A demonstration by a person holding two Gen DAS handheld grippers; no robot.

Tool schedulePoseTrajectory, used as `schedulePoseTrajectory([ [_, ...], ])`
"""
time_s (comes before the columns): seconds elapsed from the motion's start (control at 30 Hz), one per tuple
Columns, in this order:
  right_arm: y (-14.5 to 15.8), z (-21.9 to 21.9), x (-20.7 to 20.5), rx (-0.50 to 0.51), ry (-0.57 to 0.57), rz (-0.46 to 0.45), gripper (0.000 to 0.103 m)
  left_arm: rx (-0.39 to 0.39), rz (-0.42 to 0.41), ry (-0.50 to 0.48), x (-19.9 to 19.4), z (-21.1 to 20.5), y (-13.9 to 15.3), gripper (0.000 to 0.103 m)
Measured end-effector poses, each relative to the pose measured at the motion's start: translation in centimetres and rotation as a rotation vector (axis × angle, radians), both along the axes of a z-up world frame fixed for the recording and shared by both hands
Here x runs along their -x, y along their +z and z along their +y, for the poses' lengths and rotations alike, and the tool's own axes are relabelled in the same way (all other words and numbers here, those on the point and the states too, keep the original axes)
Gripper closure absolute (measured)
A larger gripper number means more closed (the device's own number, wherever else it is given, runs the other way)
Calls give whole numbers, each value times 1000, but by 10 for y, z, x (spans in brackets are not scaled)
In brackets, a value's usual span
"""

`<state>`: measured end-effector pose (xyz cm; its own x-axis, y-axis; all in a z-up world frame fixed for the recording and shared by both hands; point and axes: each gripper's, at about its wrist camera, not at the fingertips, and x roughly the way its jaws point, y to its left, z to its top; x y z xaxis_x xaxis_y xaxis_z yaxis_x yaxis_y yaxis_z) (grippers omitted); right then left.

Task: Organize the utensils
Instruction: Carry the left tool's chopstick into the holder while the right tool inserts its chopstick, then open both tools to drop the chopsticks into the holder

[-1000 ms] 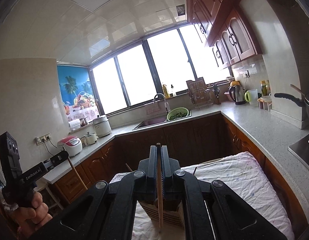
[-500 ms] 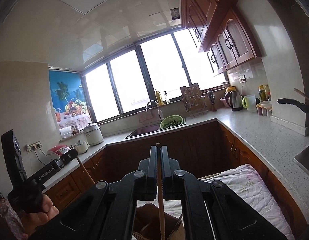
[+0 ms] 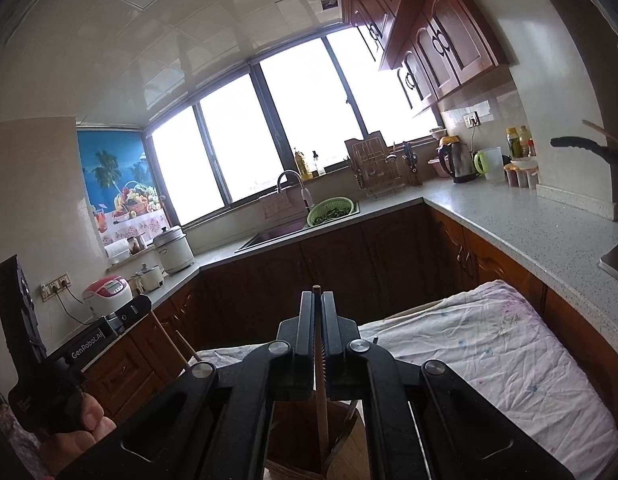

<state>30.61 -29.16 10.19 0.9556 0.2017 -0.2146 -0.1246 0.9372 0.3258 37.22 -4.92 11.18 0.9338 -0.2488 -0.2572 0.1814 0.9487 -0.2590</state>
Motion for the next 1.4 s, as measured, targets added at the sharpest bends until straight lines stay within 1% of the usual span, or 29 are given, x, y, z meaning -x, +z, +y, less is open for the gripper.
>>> schedulePoseTrajectory([
  [0.2, -16, -4, -6, -4, -14, 58, 103, -5, 74, -12, -8, 2, -21, 98],
  [0.3, -20, -6, -10, -11, -13, 83, 103, 7, 91, -13, -11, 4, -24, 98],
  [0.63, -22, -4, -16, -11, 0, 115, 103, -9, 99, -35, -6, 0, -22, 98],
  [0.7, -22, -3, -15, -18, 3, 125, 102, -15, 107, -29, -4, 1, -21, 98],
  [0.77, -23, -4, -13, -31, 9, 130, 96, -12, 116, -34, 0, 3, -20, 95],
  [0.8, -23, -4, -11, -35, 8, 132, 95, -10, 119, -33, 3, 5, -20, 90],
  [0.83, -23, -4, -9, -40, 13, 133, 94, -9, 123, -29, 7, 7, -19, 78],
  [0.87, -22, -4, -6, -42, 15, 134, 94, -7, 123, -23, 11, 9, -18, 69],
  [0.9, -22, -4, -2, -39, 16, 135, 92, -5, 120, -15, 17, 12, -18, 53],
  [0.93, -22, -4, 2, -37, 17, 135, 84, -4, 113, -8, 23, 15, -17, 46],
  [0.97, -22, -4, 7, -37, 19, 132, 70, -7, 109, -5, 29, 18, -17, 46],
  [1.0, -22, -5, 12, -38, 21, 128, 61, -12, 111, -2, 35, 20, -17, 43],
  [1.03, -21, -5, 16, -36, 20, 124, 53, -12, 118, 0, 40, 23, -17, 36],
  [1.1, -21, -6, 25, -37, 23, 127, 52, -8, 123, 5, 52, 30, -19, 28],
  [1.13, -22, -7, 29, -44, 25, 133, 52, -9, 128, 9, 59, 34, -21, 27],
  [1.17, -23, -8, 34, -51, 30, 136, 47, -10, 136, 10, 65, 37, -22, 26],
  [1.2, -24, -9, 39, -56, 32, 136, 44, -10, 143, 11, 72, 41, -24, 24],
  [1.23, -26, -10, 45, -59, 32, 136, 38, -12, 152, 15, 79, 44, -27, 21],
  [1.27, -28, -11, 50, -61, 33, 136, 34, -15, 160, 18, 85, 48, -29, 21],
  [1.4, -33, -11, 73, -62, 42, 149, 29, -25, 200, 32, 113, 58, -39, 17],
])
